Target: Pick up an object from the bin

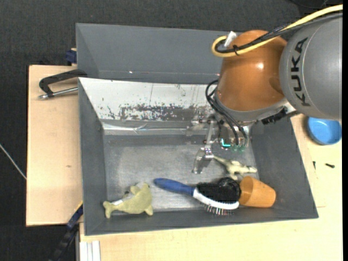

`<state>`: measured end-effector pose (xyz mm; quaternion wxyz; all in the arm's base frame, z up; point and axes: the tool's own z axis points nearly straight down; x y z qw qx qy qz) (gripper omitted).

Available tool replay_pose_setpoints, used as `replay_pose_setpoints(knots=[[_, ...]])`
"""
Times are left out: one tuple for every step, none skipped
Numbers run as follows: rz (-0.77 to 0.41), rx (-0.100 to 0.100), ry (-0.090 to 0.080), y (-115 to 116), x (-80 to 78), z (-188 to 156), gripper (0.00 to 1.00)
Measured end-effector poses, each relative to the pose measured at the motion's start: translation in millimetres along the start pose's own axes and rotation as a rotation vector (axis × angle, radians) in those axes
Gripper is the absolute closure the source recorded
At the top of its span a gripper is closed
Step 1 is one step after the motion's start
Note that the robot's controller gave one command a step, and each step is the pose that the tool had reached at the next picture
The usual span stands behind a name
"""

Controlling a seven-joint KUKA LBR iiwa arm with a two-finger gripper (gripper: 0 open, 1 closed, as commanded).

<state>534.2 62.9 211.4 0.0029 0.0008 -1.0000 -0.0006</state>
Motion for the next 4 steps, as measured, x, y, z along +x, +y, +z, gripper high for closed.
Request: replay_pose_setpoints(knots=[[-0.28,0.001,0.0,30,42.2,83,0.0],[-0.052,-0.001,-0.008,-3,28.1,140,0.0],[-0.05,-0.002,-0.021,-3,24.6,137,1.0],[-0.134,0.0,-0.019,6,32.5,-8,1.0]])
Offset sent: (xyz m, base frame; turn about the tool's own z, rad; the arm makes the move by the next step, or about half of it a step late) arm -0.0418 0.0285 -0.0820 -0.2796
